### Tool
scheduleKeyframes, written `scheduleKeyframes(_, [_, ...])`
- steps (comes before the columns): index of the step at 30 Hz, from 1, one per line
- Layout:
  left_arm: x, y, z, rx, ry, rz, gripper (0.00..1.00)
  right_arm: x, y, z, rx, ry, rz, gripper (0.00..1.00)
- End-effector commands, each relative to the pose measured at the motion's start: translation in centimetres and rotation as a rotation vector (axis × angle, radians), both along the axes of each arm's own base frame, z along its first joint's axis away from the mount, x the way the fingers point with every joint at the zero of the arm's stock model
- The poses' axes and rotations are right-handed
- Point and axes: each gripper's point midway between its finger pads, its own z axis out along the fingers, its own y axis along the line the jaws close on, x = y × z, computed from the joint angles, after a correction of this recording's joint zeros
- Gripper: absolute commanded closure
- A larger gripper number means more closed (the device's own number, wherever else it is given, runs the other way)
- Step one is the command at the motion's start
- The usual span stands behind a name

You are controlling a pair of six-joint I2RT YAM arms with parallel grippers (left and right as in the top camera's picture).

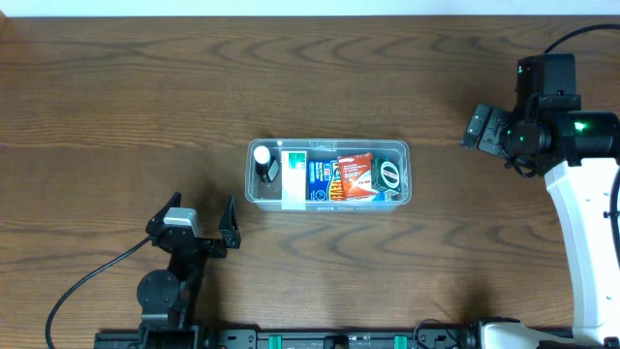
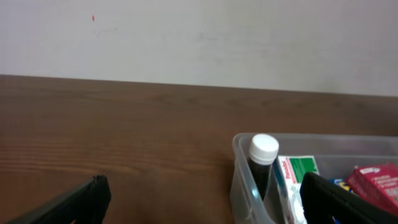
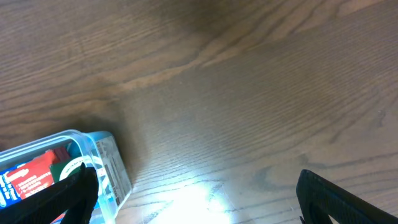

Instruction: Pack container

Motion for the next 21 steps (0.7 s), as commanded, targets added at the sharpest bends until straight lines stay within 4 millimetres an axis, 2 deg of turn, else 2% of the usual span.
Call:
scheduleKeyframes(1, [-0.10,0.39,-1.55,0.048,0.047,0.014,0.02,0.05,-0.20,-0.10,-0.002,0.003,-0.008,0.01])
scheduleKeyframes(21, [-0.07,0.60,-1.63,0.049,0.051,0.027,0.02,0.05,-0.20,-0.10,-0.002,0.003,-0.008,0.01])
